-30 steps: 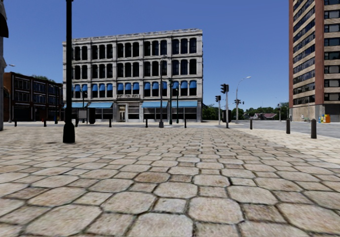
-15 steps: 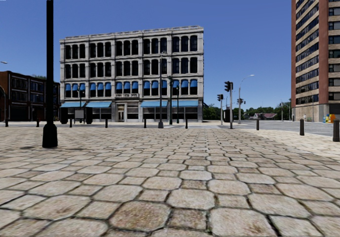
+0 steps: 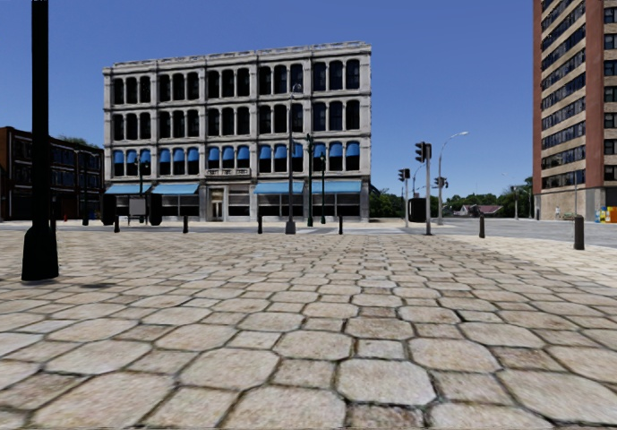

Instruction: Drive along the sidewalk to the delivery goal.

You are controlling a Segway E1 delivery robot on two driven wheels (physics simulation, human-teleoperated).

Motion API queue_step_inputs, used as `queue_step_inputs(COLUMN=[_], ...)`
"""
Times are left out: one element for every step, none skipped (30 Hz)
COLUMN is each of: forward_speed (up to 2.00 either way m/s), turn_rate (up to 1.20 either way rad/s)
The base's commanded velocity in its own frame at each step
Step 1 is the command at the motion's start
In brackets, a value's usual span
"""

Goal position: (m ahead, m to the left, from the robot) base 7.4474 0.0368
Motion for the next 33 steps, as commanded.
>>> queue_step_inputs(forward_speed=[2.0,2.0,2.0,2.0,2.0,2.0,2.0,2.0,2.0,2.0,2.0,2.0,2.0,2.0,2.0,2.0,2.0,2.0,2.0,2.0,2.0,2.0,2.0,2.0,2.0,2.0,2.0,2.0,2.0,2.0,2.0,2.0,2.0], turn_rate=[0.0,0.0,0.0,0.0,0.0,0.0,0.0,0.0,0.0,0.0,0.0,0.0,0.0,0.0,0.0,0.0,0.0,0.0,0.0,0.0,0.0,0.0,0.0,0.0,0.0,0.0,0.0,0.0,0.0,0.0,0.0,0.0,0.0])
